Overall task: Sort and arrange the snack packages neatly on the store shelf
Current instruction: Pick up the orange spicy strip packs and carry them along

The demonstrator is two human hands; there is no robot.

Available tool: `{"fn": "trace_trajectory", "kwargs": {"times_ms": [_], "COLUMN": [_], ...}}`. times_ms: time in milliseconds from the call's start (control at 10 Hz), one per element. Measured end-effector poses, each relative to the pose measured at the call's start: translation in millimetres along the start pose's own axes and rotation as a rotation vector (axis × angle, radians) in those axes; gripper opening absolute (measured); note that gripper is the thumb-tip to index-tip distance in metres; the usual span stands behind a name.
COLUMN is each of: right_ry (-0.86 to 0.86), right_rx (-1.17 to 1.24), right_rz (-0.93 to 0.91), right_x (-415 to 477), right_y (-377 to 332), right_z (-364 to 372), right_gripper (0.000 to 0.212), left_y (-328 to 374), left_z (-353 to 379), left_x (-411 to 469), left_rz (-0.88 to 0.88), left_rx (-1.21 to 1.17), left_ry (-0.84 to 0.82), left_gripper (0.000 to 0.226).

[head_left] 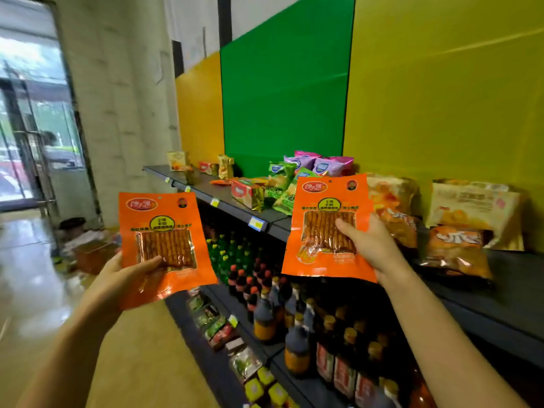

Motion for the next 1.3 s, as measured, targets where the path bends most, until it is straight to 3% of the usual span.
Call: {"fn": "trace_trajectory", "kwargs": {"times_ms": [200,400,600,1100,1300], "right_ry": [-0.033,-0.054,-0.052,0.129,0.238], "right_rx": [0.026,0.036,-0.025,-0.212,-0.285], "right_rz": [0.029,0.034,-0.017,-0.027,0.002], "right_x": [57.6,116.2,192.1,401.2,450.5], "right_y": [12.0,20.5,26.2,35.4,51.3], "right_z": [111.7,184.7,246.0,364.3,397.9], "right_gripper": [0.021,0.029,0.014,0.037,0.026], "left_y": [14.8,12.7,16.6,52.6,47.0], "left_z": [-61.3,-79.5,-82.1,-75.2,-69.8], "left_x": [52.6,116.0,214.5,483.0,580.1], "left_rz": [0.038,0.085,0.136,0.159,0.077], "left_rx": [0.05,0.114,0.149,0.154,0.184], "left_ry": [-0.006,0.031,-0.015,-0.127,-0.295], "left_gripper": [0.036,0.028,0.019,0.017,0.006]}}
Point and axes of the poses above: each hand's wrist, its own x-axis towards the middle knuckle, its own z-axis out of the palm, y = z × x, the point moved 1 cm from there along x, towards the middle knuckle, and after that the axes turned 2 degrees about -y, right-handed, at the moved point
